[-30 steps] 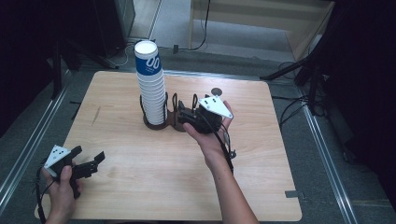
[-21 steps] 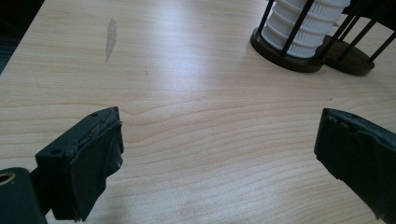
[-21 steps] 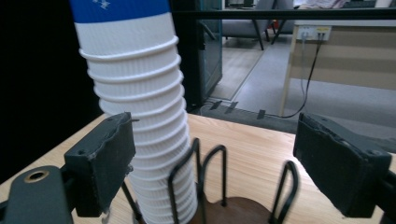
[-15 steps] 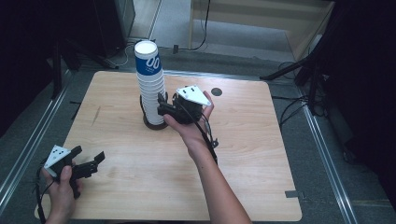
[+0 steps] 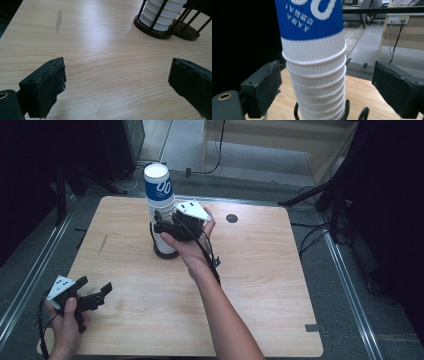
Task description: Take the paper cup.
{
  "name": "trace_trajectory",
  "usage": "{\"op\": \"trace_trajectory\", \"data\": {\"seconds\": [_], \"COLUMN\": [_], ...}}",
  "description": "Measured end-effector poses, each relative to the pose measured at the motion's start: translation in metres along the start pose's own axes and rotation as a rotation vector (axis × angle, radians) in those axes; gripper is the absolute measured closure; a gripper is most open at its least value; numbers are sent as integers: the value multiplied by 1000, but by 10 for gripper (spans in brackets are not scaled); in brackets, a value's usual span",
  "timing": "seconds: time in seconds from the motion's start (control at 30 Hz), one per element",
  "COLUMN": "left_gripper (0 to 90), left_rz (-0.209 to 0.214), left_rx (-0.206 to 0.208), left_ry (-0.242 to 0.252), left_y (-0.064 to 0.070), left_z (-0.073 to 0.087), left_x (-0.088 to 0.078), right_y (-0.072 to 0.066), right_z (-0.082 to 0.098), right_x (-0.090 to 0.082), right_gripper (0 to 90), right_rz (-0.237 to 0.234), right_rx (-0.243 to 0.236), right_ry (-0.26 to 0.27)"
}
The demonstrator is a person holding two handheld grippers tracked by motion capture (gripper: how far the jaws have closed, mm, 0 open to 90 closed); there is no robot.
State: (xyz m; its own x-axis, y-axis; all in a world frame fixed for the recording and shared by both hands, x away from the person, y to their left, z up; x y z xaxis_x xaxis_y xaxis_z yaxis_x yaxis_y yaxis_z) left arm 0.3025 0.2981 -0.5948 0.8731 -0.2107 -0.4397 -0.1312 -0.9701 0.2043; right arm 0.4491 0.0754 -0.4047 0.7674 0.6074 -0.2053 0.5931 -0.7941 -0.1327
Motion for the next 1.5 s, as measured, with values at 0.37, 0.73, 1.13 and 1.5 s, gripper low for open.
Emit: {"op": "trace_trajectory", "data": {"seconds": [0.37,0.73,1.13,1.5], "left_gripper": [21,21,21,21], "left_rz": [3,5,11,9], "left_rx": [5,2,-5,-2], "left_ry": [-4,-1,0,-6], "left_y": [1,1,1,1], "left_z": [0,0,-1,0], "left_x": [0,1,1,2], "right_y": [-5,-14,-10,-13], "right_z": [-12,-25,-32,-49], "right_x": [22,45,54,47], "right_gripper": [46,45,172,183], "right_rz": [8,38,86,83], "right_rx": [14,6,-6,-28], "right_ry": [-10,-5,22,54]}}
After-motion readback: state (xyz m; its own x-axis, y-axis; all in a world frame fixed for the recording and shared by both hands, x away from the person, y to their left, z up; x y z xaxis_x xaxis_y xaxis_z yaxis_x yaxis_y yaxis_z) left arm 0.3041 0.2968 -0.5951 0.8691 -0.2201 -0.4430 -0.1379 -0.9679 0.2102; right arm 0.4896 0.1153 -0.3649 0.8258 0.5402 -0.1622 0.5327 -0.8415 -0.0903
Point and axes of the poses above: each handheld gripper's, and its own axes: x roughly forward along the jaws, z roughly out of its underside, y roughly to its right, the point moved 10 cm from there along x, roughly forward along the jaws, and after that the axes turned 5 degrees about -z, right-handed, at the moved point
